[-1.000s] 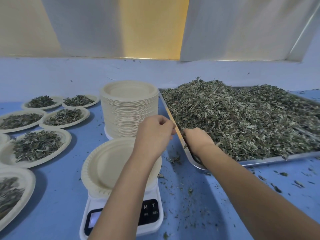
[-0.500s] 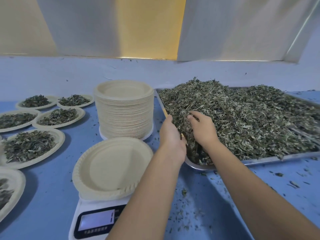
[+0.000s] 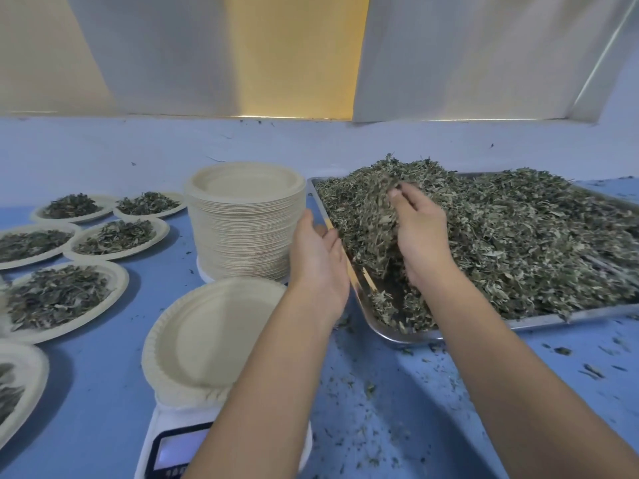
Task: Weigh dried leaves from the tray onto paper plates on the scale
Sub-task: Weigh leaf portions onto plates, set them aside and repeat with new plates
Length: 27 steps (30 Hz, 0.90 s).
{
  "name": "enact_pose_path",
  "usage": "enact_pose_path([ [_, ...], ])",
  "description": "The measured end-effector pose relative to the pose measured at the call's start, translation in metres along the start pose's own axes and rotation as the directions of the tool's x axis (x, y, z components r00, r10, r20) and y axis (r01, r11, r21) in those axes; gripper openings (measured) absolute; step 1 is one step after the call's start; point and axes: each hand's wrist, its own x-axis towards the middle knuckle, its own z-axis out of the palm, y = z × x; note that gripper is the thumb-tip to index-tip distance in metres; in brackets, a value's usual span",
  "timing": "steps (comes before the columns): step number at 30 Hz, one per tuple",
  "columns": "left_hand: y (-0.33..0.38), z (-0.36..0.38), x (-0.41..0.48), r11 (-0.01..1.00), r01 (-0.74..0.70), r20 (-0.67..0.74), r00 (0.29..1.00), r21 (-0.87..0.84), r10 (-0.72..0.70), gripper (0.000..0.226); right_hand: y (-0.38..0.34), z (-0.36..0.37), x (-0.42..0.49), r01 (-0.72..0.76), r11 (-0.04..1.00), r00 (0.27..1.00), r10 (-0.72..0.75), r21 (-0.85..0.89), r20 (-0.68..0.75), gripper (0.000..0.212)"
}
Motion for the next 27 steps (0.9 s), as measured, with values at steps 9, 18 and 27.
enact_pose_path([
  [9, 0.08, -0.057, -0.032, 0.896, -0.338, -0.117, 0.916, 0.289, 0.383, 0.039, -0.055, 0.047, -0.04, -0.144, 0.961, 0.969, 0.089, 0.234, 0.229, 0.044],
  [18, 0.127, -0.107, -0.032, 0.839, -0.483, -0.36, 0.758, 0.253, 0.544, 0.034, -0.033, 0.094, -0.089, 0.334, 0.925, 0.685, -0.108, -0.18, 0.72, 0.026],
  [27, 0.125, -0.114, -0.027, 0.867, -0.448, -0.385, 0.777, 0.217, 0.498, 0.031, -0.025, 0.095, -0.1, 0.564, 0.761, 0.508, -0.013, -0.321, 0.861, 0.034],
])
